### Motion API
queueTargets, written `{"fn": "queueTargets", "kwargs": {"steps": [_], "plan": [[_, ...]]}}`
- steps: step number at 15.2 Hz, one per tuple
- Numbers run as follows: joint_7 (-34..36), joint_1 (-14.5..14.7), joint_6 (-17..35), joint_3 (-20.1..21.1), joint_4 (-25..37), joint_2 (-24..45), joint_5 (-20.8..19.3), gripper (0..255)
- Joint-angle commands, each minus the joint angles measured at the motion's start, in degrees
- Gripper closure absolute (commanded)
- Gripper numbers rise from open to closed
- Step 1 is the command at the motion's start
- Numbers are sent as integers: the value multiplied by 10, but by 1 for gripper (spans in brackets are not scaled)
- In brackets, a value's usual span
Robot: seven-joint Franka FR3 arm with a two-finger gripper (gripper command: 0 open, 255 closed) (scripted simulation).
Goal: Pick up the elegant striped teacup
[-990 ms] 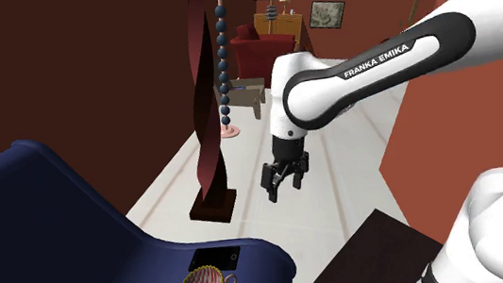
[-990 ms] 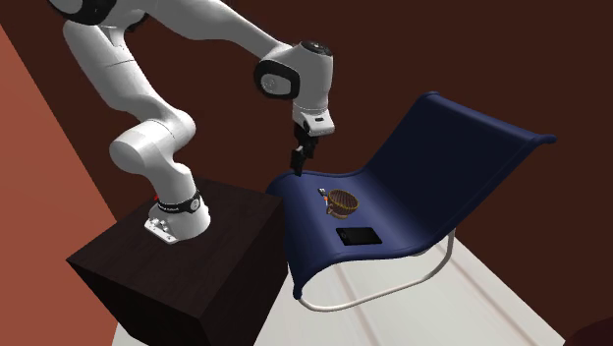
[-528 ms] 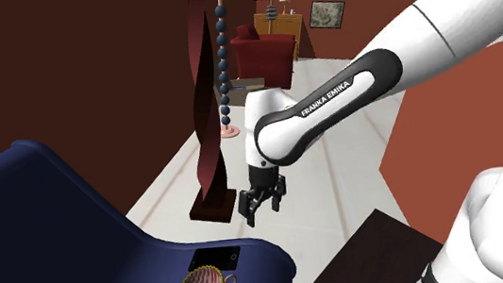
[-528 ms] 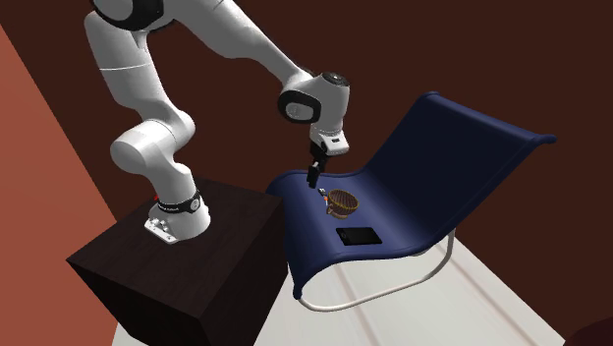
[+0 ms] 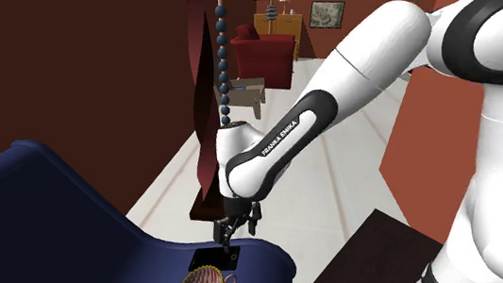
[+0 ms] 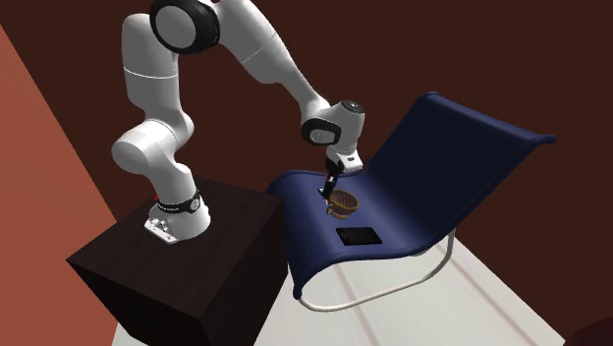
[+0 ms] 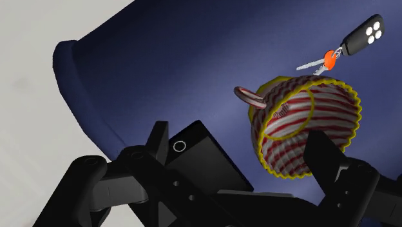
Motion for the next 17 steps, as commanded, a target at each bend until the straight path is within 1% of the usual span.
{"fn": "queueTargets", "kwargs": {"steps": [1, 7, 15, 17], "plan": [[12, 11, 20, -1, 23, 45, -12, 0], [43, 52, 47, -13, 124, 180, -43, 0], [42, 61, 84, -23, 144, 236, -51, 0], [42, 61, 84, -23, 144, 236, -51, 0]]}}
